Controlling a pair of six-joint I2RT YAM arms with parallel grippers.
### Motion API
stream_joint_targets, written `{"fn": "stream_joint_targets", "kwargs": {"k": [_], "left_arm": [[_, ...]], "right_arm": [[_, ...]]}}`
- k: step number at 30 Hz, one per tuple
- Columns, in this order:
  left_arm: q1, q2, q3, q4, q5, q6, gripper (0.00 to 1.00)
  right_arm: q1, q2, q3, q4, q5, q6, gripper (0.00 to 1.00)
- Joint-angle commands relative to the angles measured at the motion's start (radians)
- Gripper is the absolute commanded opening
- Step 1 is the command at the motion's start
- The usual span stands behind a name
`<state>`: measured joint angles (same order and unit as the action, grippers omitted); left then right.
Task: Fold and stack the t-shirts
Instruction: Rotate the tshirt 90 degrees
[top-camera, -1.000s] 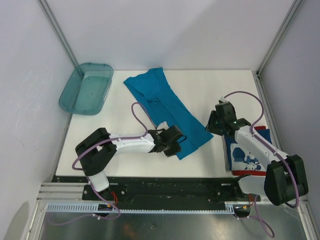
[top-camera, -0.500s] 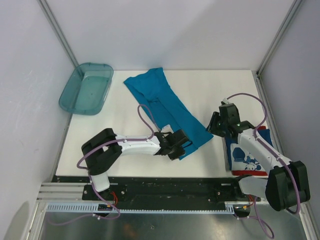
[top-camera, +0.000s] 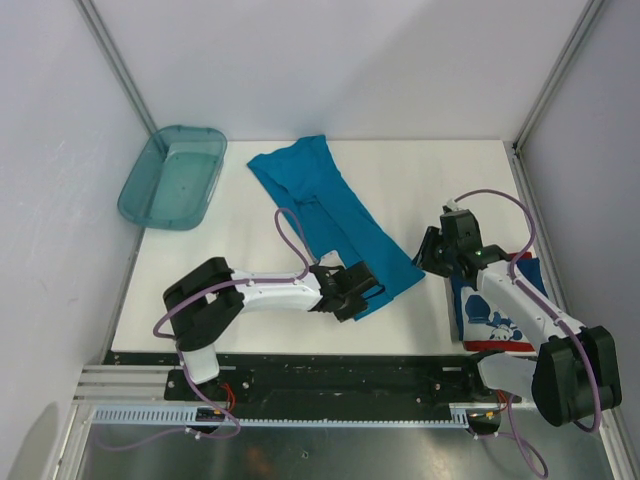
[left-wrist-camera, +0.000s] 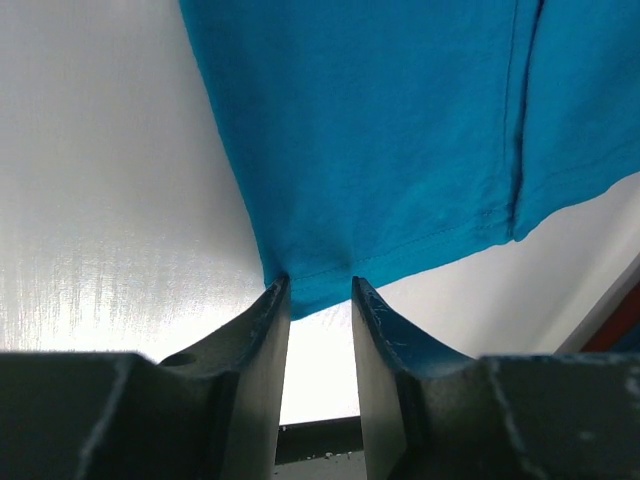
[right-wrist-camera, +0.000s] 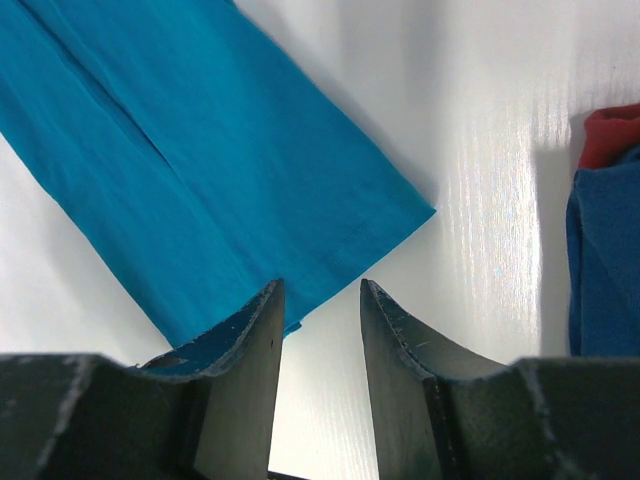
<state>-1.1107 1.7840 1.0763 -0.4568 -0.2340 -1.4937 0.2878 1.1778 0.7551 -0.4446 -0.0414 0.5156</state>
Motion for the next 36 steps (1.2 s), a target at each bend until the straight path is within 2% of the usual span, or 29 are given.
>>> {"fn": "stream_joint_targets", "kwargs": {"k": [1, 15, 25, 36], "left_arm": [[-0.008, -0.033, 0.009, -0.049, -0.056, -0.019, 0.37], [-0.011, -0.066, 0.031, -0.112, -0.082, 0.050, 0.36], [-0.012, -0.097, -0.007, -0.160, -0.093, 0.077, 0.38], [-0.010, 0.039, 0.129, -0.162, -0.104, 0.150, 0.41]], "right_arm": [[-0.004, -0.025, -0.002, 0.010, -0.014, -0.008, 0.41], [-0.004, -0.017, -0.016, 0.017, -0.018, -0.005, 0.40], [-0.005, -0.017, -0.039, 0.040, -0.030, 0.003, 0.40], [-0.004, -0.014, -0.043, 0.040, -0.035, 0.005, 0.40]]}}
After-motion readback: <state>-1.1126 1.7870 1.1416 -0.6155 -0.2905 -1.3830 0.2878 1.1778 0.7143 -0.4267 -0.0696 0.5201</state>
